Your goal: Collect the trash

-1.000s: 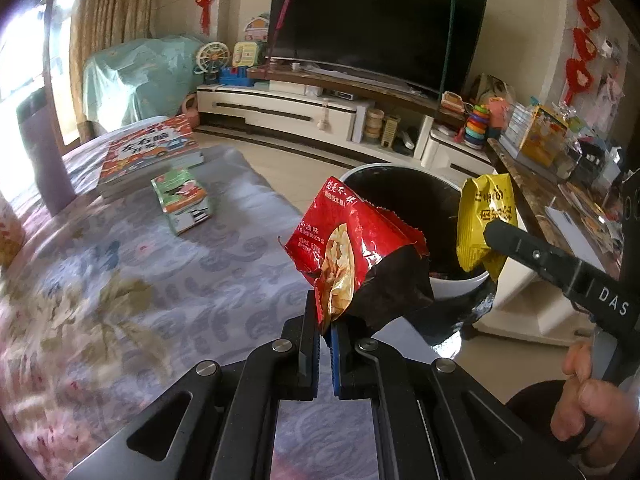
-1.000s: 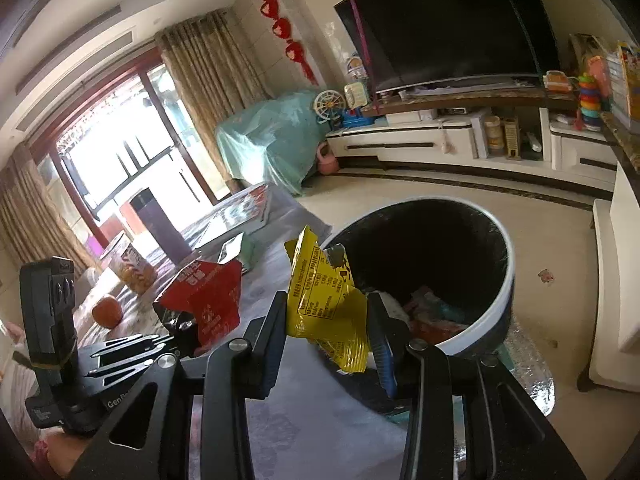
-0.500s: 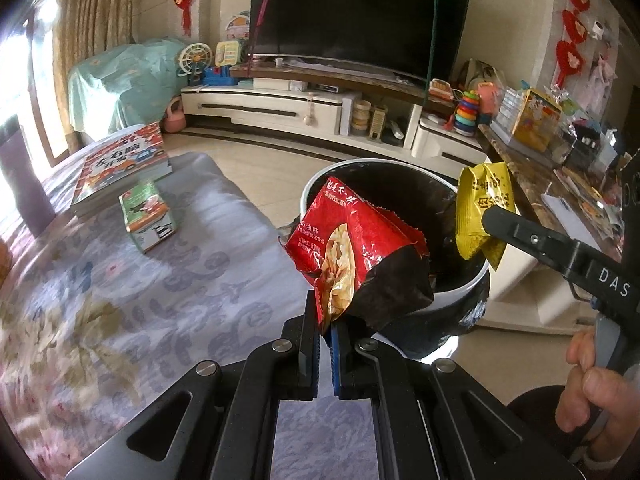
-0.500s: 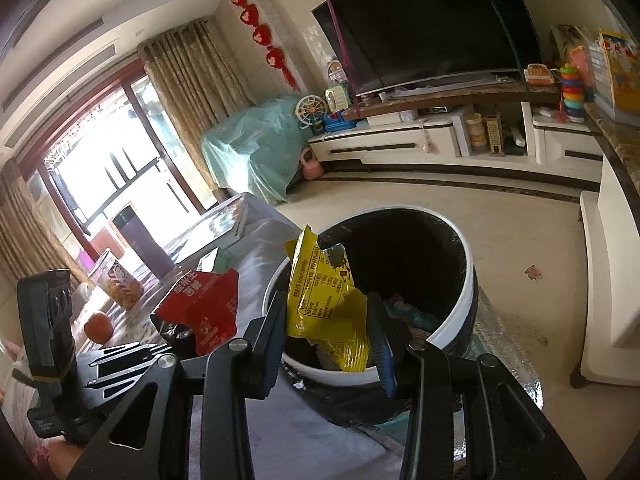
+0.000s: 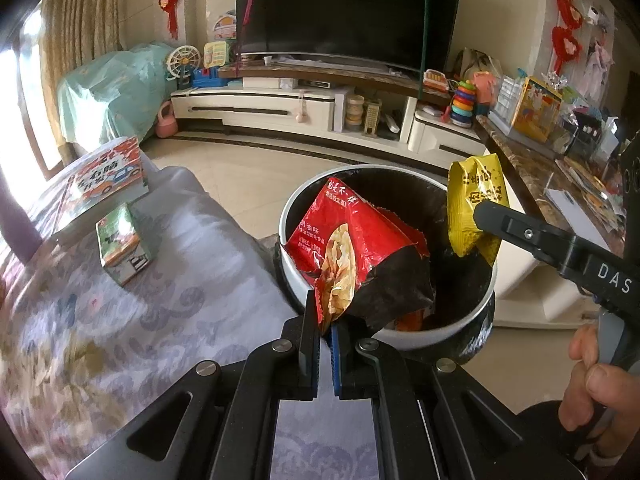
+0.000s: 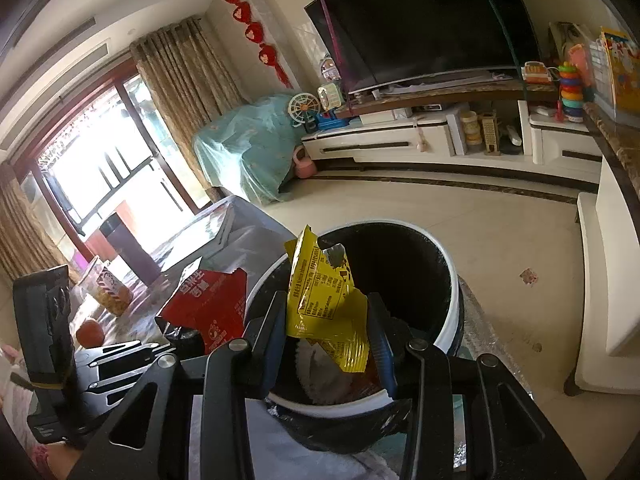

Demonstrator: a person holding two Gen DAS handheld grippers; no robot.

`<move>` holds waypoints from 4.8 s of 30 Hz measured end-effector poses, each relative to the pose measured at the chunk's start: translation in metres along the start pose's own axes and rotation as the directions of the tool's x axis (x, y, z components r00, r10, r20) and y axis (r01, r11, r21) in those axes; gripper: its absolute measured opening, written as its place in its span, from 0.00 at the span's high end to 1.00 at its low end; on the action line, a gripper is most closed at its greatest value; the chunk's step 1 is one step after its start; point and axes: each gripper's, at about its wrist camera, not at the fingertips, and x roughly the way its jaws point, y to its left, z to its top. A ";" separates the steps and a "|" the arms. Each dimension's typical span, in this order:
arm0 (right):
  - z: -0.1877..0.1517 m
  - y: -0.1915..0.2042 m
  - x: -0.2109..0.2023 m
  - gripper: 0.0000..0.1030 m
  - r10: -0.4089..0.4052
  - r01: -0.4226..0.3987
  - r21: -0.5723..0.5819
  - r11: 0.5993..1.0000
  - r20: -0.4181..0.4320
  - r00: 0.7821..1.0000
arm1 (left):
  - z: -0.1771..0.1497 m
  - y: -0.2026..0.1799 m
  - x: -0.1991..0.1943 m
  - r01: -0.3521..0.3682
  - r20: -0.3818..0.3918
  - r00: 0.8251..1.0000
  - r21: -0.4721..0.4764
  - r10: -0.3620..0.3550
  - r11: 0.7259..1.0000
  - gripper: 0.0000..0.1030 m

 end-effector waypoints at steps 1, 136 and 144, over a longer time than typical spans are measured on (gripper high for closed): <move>0.001 -0.001 0.002 0.62 0.000 0.000 0.001 1.000 -0.002 1.000 | 0.001 -0.001 0.002 0.000 -0.002 1.000 0.002 0.000 1.000 0.97; -0.135 0.118 -0.150 0.00 -0.139 0.220 -0.172 0.960 0.390 0.910 | -0.243 -0.017 -0.233 -0.256 0.470 0.822 -0.200 0.322 0.946 0.01; -0.135 0.118 -0.149 0.00 -0.139 0.219 -0.170 0.961 0.387 0.912 | -0.244 -0.015 -0.233 -0.255 0.466 0.824 -0.202 0.321 0.946 0.01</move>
